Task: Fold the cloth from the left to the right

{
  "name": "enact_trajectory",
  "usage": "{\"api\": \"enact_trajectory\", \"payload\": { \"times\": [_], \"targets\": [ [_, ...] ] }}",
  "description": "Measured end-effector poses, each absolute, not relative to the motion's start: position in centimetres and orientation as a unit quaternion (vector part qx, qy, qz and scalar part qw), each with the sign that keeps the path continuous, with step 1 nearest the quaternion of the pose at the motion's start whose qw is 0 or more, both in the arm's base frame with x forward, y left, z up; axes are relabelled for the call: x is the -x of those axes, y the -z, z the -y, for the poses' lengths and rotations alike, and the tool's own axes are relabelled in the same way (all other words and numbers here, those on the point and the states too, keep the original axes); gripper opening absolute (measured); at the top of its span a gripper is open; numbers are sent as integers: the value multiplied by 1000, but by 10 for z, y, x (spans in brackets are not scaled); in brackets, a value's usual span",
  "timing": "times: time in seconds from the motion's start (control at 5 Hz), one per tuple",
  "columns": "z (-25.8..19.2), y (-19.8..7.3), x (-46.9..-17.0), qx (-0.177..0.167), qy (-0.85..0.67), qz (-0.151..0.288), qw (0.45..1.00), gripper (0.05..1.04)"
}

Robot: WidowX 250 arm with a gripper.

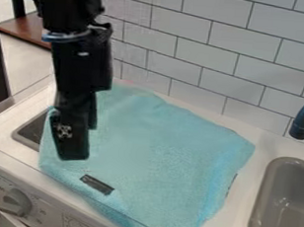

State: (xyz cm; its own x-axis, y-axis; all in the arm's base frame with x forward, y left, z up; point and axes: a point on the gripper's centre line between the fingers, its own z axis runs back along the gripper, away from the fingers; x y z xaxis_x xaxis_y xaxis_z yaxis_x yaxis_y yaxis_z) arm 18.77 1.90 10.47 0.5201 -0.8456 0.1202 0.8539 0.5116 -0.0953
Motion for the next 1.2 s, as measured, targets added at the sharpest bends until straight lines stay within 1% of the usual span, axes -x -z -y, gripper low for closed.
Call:
{"api": "enact_trajectory", "payload": {
  "times": [0.2, 0.4, 0.6, 0.8, 1.0, 1.2],
  "targets": [
    [-34, -107, -202, 63, 446, 33, 892, 999],
    [-64, -100, -231, 52, 366, 33, 929, 999],
    [-89, -100, -257, 41, 309, 44, 949, 999],
    [-106, -95, -279, 39, 270, 43, 961, 999],
    [-129, -86, -295, 34, 222, 41, 974, 999],
    [-141, -75, -304, 23, 188, 37, 981, 999]
  ]
}}
